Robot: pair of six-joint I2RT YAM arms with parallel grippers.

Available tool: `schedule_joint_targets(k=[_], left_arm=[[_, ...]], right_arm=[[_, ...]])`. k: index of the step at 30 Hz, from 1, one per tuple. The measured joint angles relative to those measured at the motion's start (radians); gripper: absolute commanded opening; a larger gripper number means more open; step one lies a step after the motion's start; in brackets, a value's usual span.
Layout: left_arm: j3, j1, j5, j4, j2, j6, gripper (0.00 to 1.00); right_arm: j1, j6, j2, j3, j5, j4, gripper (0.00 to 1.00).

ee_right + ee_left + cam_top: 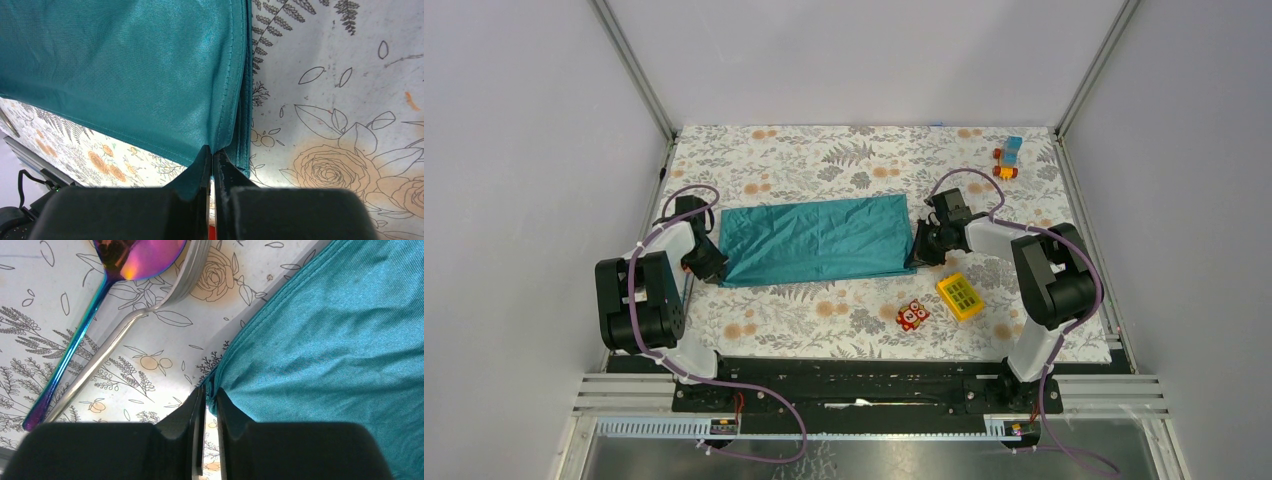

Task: Fold the napkin into a case and place the utensils inside
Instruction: Fold and flatten the napkin at the center of the board.

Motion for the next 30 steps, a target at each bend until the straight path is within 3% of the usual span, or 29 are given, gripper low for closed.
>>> schedule_joint_targets(k=[8, 15, 19, 24, 30], left_arm=[[0.0, 0.0, -0.012, -0.003, -0.002, -0.001, 0.42], [0.0, 0.003, -0.013, -0.046, -0.099, -0.011, 0.63], [0.01, 0.005, -0.011, -0.071, -0.175, -0.006, 0.7], [0.025, 0.005, 0.05, -0.07, -0.203, 0.023, 0.82], [0.026, 0.005, 0.16, -0.042, -0.178, 0.055, 0.87]], right_arm=[[0.0, 0.0, -0.001, 0.0, -0.001, -0.002, 0.21], [0.01, -0.025, -0.065, 0.006, 0.051, -0.102, 0.49], [0.013, -0.047, -0.147, 0.014, 0.093, -0.168, 0.6], [0.014, -0.065, -0.178, 0.047, 0.104, -0.194, 0.65], [0.016, -0.042, -0.118, 0.077, 0.01, -0.146, 0.66]])
